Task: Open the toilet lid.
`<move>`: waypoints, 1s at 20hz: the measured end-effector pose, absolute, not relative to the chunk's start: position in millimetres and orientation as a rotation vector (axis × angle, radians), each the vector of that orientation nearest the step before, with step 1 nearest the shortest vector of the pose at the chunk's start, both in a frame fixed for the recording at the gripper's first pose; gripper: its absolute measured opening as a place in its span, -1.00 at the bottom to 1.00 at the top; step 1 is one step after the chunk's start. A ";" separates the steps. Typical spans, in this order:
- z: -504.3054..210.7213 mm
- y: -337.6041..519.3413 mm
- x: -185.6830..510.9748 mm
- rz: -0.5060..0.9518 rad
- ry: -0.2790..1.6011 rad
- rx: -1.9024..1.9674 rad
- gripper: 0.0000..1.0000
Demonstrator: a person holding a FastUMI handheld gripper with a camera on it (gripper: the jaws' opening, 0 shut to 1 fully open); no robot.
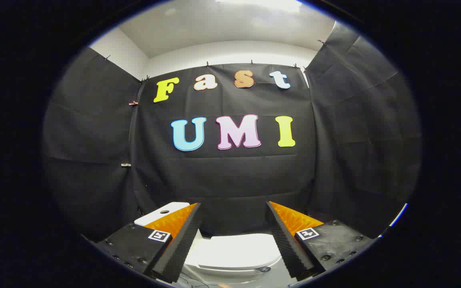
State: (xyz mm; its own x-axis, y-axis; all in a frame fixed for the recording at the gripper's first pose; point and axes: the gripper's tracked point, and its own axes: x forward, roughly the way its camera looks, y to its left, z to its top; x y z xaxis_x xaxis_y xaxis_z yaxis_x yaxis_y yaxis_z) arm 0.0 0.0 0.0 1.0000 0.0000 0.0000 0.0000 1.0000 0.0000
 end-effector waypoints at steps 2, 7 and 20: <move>-3.1 2.0 1.1 0.000 0.009 -0.004 0.96; -7.1 0.7 3.3 -0.011 0.024 0.000 0.96; -8.1 1.8 1.8 -0.019 0.022 -0.026 0.96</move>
State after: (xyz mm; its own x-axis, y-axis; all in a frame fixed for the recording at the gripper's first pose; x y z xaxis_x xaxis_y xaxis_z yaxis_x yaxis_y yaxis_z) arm 1.8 1.8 -8.1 0.9996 -0.0192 -0.0216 0.0187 0.9995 -0.0260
